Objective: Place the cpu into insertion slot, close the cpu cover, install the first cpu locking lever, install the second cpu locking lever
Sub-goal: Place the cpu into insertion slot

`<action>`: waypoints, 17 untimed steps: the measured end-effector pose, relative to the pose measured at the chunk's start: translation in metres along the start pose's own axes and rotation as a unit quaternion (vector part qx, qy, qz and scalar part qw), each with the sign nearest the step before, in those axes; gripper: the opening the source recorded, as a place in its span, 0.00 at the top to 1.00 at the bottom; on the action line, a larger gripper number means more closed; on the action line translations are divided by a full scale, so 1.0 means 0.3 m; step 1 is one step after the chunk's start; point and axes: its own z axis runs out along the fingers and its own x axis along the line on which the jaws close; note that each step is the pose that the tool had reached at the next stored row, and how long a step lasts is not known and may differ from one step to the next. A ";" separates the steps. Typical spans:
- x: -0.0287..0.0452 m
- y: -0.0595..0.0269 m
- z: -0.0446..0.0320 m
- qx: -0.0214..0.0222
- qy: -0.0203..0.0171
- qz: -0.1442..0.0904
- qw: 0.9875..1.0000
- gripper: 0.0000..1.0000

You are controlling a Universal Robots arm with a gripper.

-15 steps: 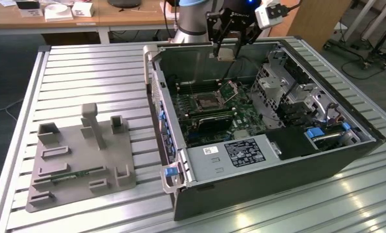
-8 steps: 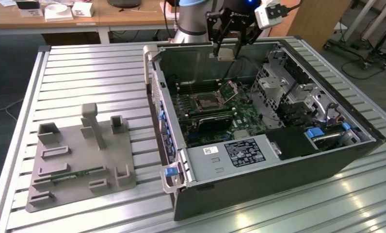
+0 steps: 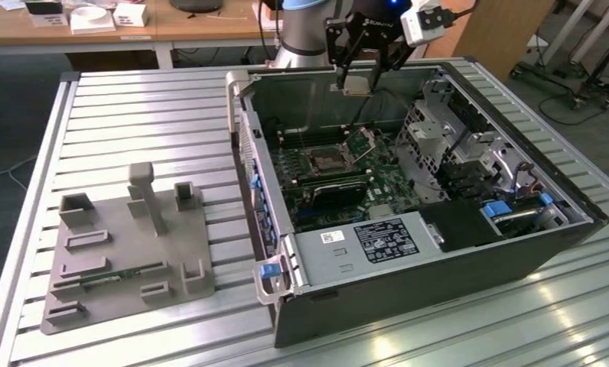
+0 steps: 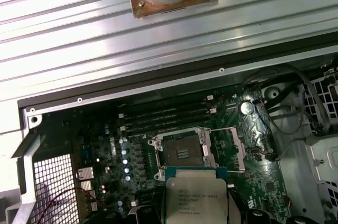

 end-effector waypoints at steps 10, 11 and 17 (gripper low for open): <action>0.000 0.000 0.002 -0.001 -0.005 0.058 0.998 0.46; 0.000 0.000 0.002 -0.001 -0.006 0.063 0.998 0.46; 0.000 0.000 0.002 -0.002 -0.007 0.083 0.997 0.46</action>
